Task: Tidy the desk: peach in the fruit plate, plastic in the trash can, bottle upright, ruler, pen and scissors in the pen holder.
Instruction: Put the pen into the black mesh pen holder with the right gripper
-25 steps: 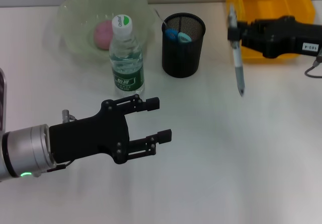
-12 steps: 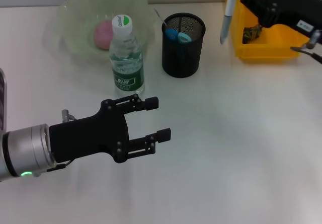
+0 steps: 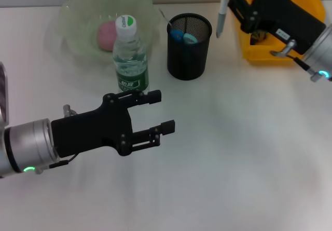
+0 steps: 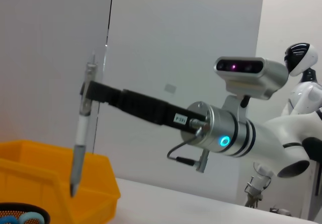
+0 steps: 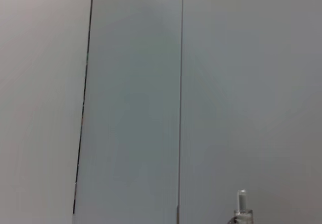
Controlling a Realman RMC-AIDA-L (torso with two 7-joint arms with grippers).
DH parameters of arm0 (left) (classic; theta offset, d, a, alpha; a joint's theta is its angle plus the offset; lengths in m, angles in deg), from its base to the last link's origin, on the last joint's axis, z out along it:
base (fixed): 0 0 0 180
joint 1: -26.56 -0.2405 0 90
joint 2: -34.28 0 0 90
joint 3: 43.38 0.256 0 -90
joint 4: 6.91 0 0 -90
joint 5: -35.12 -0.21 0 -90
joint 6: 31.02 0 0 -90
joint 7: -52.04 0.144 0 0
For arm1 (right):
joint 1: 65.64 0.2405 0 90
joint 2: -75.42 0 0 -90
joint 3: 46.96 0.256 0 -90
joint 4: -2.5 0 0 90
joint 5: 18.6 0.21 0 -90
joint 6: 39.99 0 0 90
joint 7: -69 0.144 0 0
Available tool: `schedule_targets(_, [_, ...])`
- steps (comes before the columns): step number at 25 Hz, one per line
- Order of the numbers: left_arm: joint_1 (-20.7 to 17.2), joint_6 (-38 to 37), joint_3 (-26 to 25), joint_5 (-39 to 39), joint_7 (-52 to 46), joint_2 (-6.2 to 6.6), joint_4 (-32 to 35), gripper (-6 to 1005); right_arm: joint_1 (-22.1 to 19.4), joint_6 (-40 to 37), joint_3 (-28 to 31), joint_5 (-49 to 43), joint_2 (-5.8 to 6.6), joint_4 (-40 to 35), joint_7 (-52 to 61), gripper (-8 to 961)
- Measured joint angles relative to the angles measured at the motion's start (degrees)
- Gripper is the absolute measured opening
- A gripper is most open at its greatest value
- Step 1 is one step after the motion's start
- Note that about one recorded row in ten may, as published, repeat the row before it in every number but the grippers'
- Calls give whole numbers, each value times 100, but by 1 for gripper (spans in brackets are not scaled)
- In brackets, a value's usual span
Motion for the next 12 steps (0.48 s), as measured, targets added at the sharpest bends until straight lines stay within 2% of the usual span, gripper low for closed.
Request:
schedule_targets(4, [113,61,-19,-6,-170,7,-3,698,230,121,4,27,-8,395,-468,184])
schedule_targets(12, [201,112,-38,-19,-314,9,-19,698,581,555,-2,14,-8,670,-751,186])
